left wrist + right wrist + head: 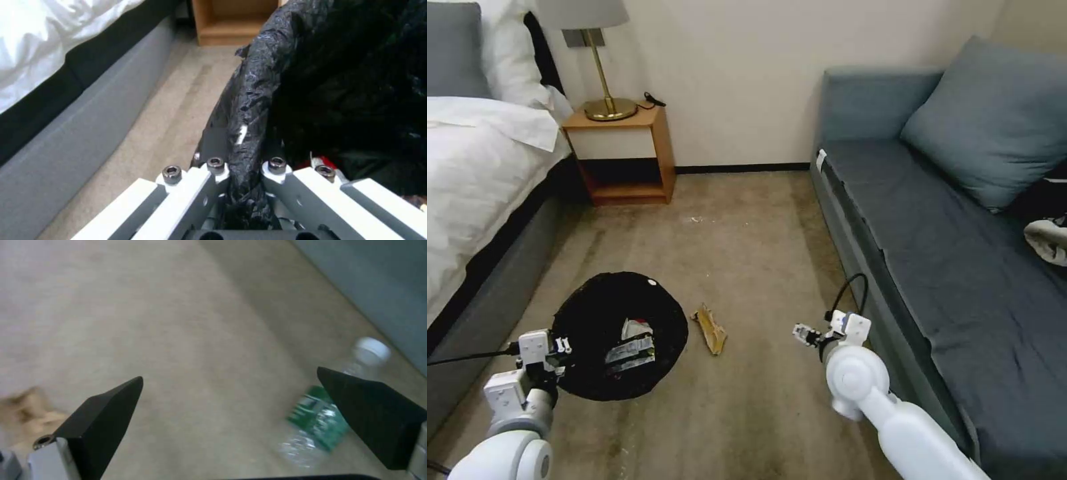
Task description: Pick up the trash bin, then pick up the garbage on the floor and place it into the trash bin.
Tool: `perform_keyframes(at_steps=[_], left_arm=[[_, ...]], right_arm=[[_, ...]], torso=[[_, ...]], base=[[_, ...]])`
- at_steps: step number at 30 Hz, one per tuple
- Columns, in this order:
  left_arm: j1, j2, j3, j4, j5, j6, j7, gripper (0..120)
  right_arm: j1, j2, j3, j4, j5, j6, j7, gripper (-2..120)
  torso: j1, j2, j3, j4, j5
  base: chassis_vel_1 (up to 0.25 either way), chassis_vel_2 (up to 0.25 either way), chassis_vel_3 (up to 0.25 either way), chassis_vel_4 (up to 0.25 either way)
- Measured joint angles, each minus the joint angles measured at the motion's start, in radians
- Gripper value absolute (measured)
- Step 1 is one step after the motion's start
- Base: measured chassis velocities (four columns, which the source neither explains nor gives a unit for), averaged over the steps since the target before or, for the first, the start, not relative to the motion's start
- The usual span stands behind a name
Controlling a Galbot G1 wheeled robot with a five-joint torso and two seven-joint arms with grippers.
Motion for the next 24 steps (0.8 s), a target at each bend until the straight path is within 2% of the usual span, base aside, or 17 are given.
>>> perform_keyframes(at_steps=[7,10,17,24], left_arm=[[-0.005,0.017,-0.007,0.008,-0.011,0.0,0.0,3],[-0.007,0.019,-0.007,0.011,-0.012,0.0,0.0,3],[-0.008,0.021,-0.009,0.02,-0.012,0.0,0.0,3],[-0.006,0.024,-0.01,0.02,-0.014,-0.001,0.0,3]], right_arm=[[-0.014,0.051,0.035,-0.101,-0.022,0.019,0.042,100],[-0.014,0.068,0.052,-0.134,-0.022,0.02,0.039,100],[-0.003,0.159,0.12,-0.246,-0.045,0.004,-0.002,100],[-0.018,0.167,0.135,-0.278,-0.098,0.002,0.012,100]], torso=[[0.0,0.0,0.0,0.0,0.0],[0.0,0.0,0.0,-0.0001,0.0],[0.0,0.0,0.0,0.0001,0.0],[0.0,0.0,0.0,0.0,0.0]], base=[[0.0,0.0,0.0,0.0],[0.0,0.0,0.0,0.0],[0.0,0.0,0.0,0.0],[0.0,0.0,0.0,0.0]])
